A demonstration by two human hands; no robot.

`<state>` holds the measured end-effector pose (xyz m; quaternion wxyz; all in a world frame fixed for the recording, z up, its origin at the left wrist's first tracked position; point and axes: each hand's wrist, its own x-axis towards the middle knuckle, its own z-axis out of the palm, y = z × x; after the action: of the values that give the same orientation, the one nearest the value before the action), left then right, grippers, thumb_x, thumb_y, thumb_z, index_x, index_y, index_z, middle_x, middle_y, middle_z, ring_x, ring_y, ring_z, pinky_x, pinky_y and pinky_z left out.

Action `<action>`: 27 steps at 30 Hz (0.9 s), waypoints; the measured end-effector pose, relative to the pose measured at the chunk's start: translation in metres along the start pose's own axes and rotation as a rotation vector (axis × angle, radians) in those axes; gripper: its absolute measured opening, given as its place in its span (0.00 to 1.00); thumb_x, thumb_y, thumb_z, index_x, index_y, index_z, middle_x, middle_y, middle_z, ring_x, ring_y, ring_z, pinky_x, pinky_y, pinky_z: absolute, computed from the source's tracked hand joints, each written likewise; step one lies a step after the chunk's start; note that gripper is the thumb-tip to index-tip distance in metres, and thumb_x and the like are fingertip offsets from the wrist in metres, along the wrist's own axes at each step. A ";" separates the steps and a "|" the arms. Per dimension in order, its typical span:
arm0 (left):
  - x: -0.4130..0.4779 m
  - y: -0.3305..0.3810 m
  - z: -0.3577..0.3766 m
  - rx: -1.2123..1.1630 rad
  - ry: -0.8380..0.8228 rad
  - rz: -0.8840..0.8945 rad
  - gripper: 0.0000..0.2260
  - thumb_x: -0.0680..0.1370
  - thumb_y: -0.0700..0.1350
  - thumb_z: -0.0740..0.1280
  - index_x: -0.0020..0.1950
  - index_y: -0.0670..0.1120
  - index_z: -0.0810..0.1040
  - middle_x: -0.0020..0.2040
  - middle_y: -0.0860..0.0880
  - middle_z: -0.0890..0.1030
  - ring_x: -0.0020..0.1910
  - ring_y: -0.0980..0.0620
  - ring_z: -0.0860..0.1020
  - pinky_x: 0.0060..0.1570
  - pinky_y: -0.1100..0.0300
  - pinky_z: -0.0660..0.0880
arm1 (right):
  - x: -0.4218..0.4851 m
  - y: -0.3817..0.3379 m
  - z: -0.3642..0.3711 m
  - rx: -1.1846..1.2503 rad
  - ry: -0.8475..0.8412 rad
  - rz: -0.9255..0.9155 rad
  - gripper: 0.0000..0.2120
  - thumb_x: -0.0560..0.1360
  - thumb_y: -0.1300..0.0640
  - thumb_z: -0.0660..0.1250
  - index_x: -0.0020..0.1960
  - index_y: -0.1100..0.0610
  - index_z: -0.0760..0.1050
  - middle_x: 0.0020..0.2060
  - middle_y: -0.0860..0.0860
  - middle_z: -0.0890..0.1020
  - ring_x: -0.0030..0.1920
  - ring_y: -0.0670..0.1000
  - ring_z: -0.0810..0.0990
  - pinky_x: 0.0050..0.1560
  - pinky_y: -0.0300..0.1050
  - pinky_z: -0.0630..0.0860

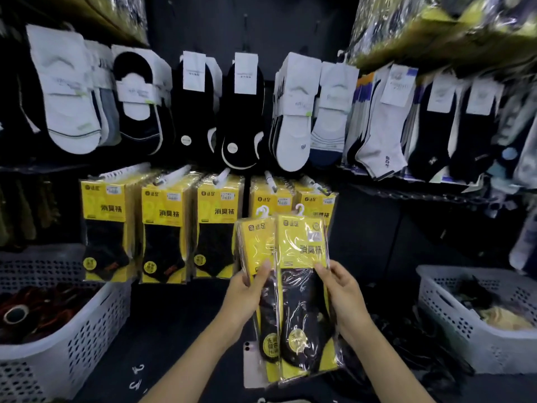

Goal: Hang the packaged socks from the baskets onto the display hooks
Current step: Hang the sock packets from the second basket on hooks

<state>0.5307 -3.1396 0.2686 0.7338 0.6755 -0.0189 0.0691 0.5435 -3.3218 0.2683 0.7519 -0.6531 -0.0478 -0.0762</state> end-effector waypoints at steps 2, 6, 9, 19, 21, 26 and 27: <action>0.008 0.000 -0.003 0.019 0.040 0.010 0.15 0.68 0.65 0.63 0.47 0.59 0.75 0.39 0.62 0.81 0.37 0.71 0.78 0.34 0.73 0.69 | 0.007 0.003 -0.010 0.009 0.045 0.009 0.08 0.76 0.51 0.67 0.52 0.52 0.79 0.46 0.50 0.86 0.49 0.49 0.84 0.50 0.43 0.78; 0.029 0.004 -0.012 0.083 0.113 0.101 0.21 0.70 0.64 0.63 0.49 0.48 0.79 0.31 0.56 0.74 0.32 0.60 0.75 0.31 0.73 0.71 | 0.032 -0.001 -0.032 0.003 0.197 -0.015 0.06 0.78 0.55 0.65 0.50 0.55 0.79 0.48 0.51 0.85 0.51 0.51 0.83 0.52 0.45 0.77; 0.046 0.011 -0.017 0.107 0.127 0.158 0.18 0.70 0.63 0.63 0.48 0.51 0.79 0.31 0.56 0.75 0.32 0.61 0.75 0.31 0.70 0.72 | 0.060 -0.008 -0.048 -0.041 0.295 -0.025 0.06 0.78 0.55 0.65 0.50 0.57 0.78 0.50 0.51 0.83 0.53 0.51 0.80 0.55 0.46 0.74; 0.072 0.020 -0.016 0.113 0.154 0.210 0.15 0.69 0.65 0.62 0.51 0.62 0.76 0.43 0.63 0.83 0.43 0.68 0.79 0.42 0.70 0.70 | 0.122 -0.013 -0.046 -0.232 0.241 -0.109 0.11 0.78 0.59 0.65 0.37 0.53 0.72 0.26 0.40 0.76 0.30 0.36 0.75 0.33 0.27 0.71; 0.073 0.020 -0.015 0.100 0.153 0.202 0.11 0.69 0.64 0.63 0.48 0.63 0.75 0.41 0.67 0.82 0.42 0.73 0.77 0.40 0.71 0.68 | 0.134 -0.007 -0.041 -0.201 0.274 -0.079 0.09 0.78 0.58 0.66 0.38 0.53 0.74 0.31 0.41 0.77 0.36 0.40 0.76 0.39 0.32 0.73; 0.073 0.019 -0.018 0.081 0.147 0.186 0.10 0.70 0.63 0.63 0.49 0.63 0.74 0.44 0.62 0.81 0.45 0.67 0.77 0.42 0.71 0.68 | 0.155 0.007 -0.032 -0.038 0.440 0.108 0.05 0.72 0.57 0.73 0.46 0.57 0.79 0.48 0.54 0.82 0.51 0.53 0.79 0.59 0.48 0.75; 0.072 0.019 -0.020 0.084 0.146 0.183 0.10 0.70 0.63 0.63 0.49 0.64 0.74 0.44 0.61 0.81 0.45 0.66 0.76 0.41 0.71 0.68 | 0.156 0.009 -0.032 -0.016 0.491 0.140 0.08 0.71 0.58 0.74 0.48 0.57 0.79 0.50 0.55 0.82 0.52 0.54 0.79 0.61 0.50 0.75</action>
<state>0.5984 -3.1131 0.2942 0.6951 0.6942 -0.0240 0.1856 0.6981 -3.3606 0.2820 0.7392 -0.6228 0.1821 -0.1804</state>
